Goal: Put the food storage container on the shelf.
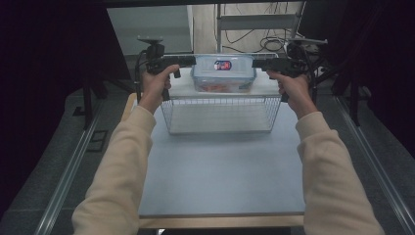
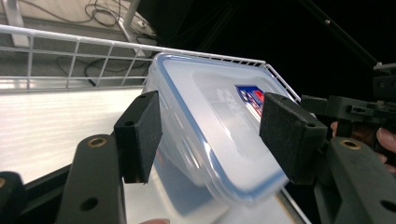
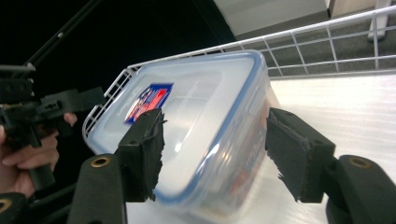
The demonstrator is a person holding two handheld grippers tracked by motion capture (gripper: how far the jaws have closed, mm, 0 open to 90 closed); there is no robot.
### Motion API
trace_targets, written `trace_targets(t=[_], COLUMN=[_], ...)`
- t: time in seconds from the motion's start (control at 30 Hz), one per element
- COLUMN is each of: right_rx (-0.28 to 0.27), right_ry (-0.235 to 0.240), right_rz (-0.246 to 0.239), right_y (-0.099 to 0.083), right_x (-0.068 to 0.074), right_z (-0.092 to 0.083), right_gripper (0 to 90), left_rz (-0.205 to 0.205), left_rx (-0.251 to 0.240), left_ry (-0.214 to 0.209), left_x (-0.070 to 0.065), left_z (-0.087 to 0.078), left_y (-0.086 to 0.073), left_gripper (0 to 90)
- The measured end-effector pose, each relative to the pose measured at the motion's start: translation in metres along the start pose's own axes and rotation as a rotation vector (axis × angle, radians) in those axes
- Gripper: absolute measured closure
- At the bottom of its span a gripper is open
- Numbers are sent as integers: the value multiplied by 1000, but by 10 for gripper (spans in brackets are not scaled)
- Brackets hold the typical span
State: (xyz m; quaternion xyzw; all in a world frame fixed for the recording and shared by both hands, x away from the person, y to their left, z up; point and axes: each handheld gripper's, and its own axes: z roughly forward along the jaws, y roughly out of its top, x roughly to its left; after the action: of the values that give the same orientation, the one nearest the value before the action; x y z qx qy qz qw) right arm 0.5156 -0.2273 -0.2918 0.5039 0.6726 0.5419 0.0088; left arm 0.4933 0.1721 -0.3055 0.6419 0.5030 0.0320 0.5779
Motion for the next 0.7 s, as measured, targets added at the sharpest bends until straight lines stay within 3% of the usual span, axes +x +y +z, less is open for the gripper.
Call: trace_targets(t=[0.2,0.3,0.5,0.7], right_rx=[0,1,21,19], right_ry=[29,37,21,52], right_rz=[-60,-95,-182,-213], right_y=[-14,-22,-43,-72], right_x=[-3,-5,-4,-6], right_z=[-16,-25,-42,-57], right_gripper=[337,322,288,287], left_rz=[95,111,173,194], left_rx=[16,8,1,19], left_ry=[-5,-14,15,8], left_x=[-15,-19,-27,-29], left_z=[-17,-24,-41,-56], left_y=[-14,-23,-50,-84], left_gripper=[384,382,369,363])
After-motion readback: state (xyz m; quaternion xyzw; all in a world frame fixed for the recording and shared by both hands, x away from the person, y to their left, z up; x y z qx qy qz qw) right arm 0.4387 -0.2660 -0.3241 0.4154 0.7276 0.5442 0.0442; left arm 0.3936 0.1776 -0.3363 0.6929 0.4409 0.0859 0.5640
